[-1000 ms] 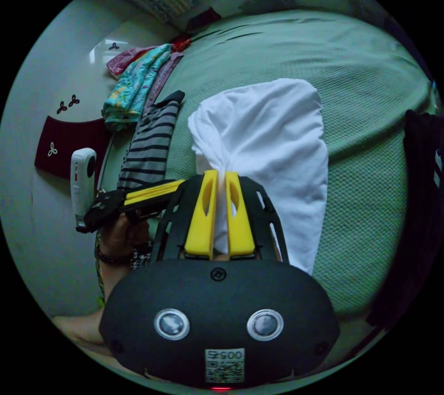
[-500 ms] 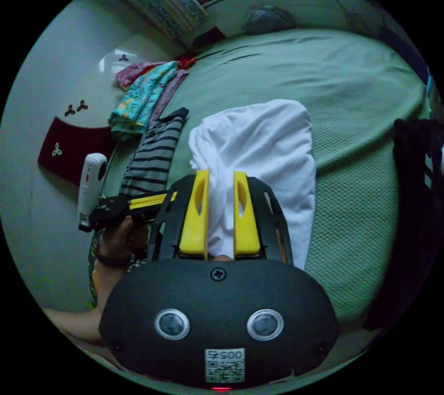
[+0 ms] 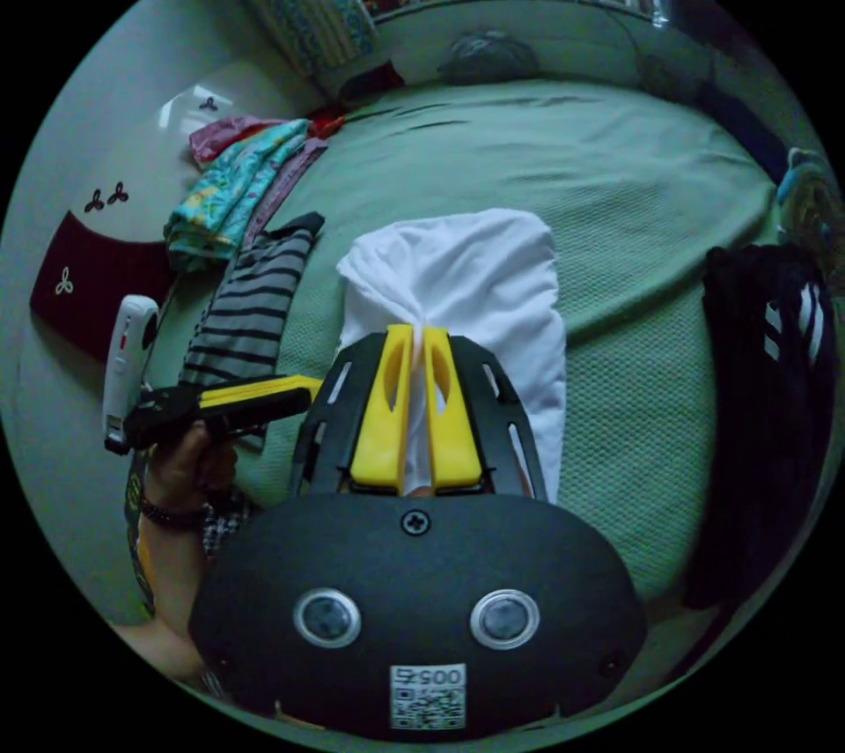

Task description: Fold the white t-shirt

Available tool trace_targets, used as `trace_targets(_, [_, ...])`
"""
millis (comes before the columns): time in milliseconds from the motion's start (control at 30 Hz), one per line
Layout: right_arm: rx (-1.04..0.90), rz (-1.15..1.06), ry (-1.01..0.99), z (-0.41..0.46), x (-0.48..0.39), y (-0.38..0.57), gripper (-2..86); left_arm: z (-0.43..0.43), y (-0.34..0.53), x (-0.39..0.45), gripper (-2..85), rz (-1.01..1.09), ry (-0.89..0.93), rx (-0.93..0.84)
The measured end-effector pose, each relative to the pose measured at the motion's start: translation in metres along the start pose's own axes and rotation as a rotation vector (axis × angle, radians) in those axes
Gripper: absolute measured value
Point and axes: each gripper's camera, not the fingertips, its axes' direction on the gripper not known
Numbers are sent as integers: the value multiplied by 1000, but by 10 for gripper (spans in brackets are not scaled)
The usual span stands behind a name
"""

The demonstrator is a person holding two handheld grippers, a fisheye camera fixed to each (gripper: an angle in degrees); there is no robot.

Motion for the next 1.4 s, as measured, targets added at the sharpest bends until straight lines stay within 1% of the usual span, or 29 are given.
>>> trace_targets(67, [38,45,44,-7,6,3,-13,5,-1,3,-3,5,-41,-44])
trace_targets(133, [52,92,62,-11,14,6,-13,5,0,3,0,-17,-75,-37])
trace_targets(233, [41,122,64,-13,18,11,-12,-8,4,-2,13,-63,-54,35])
trace_targets(300, [40,125,65,-13,18,13,-12,-22,10,-8,61,-90,-36,136])
trace_targets(367, [37,120,66,-14,16,15,-12,-30,13,-11,77,-122,-41,196])
trace_targets(467, [27,115,66,-13,12,19,-12,-30,11,-6,93,-97,11,254])
trace_targets(533, [14,109,62,-12,9,21,-10,-23,5,1,121,-62,35,253])
trace_targets(600, [8,105,55,-11,6,22,-4,-9,-2,13,147,-25,4,242])
trace_targets(667, [-5,87,56,-10,3,24,5,2,-7,20,156,-16,3,215])
trace_targets(733, [6,49,65,-11,-3,27,19,9,-11,27,155,-7,21,192])
trace_targets(900, [140,-74,28,-26,-19,37,43,21,-18,42,115,-11,-141,152])
trace_targets(1033, [206,-137,12,-33,-31,43,83,21,-17,42,101,-54,-126,159])
trace_targets(1100, [206,-167,9,-31,-36,45,97,22,-17,43,97,-53,-126,153])
trace_targets(1233, [168,-256,134,-15,-51,43,131,20,-14,43,75,-57,-79,144])
trace_targets(1267, [158,-261,138,-11,-51,43,132,20,-13,42,65,-69,-42,143])
trace_targets(1333, [103,-276,128,5,-49,39,140,20,-12,42,57,-74,-31,145])
trace_targets(1400, [76,-284,160,16,-47,37,143,18,-11,44,55,-74,-26,140])
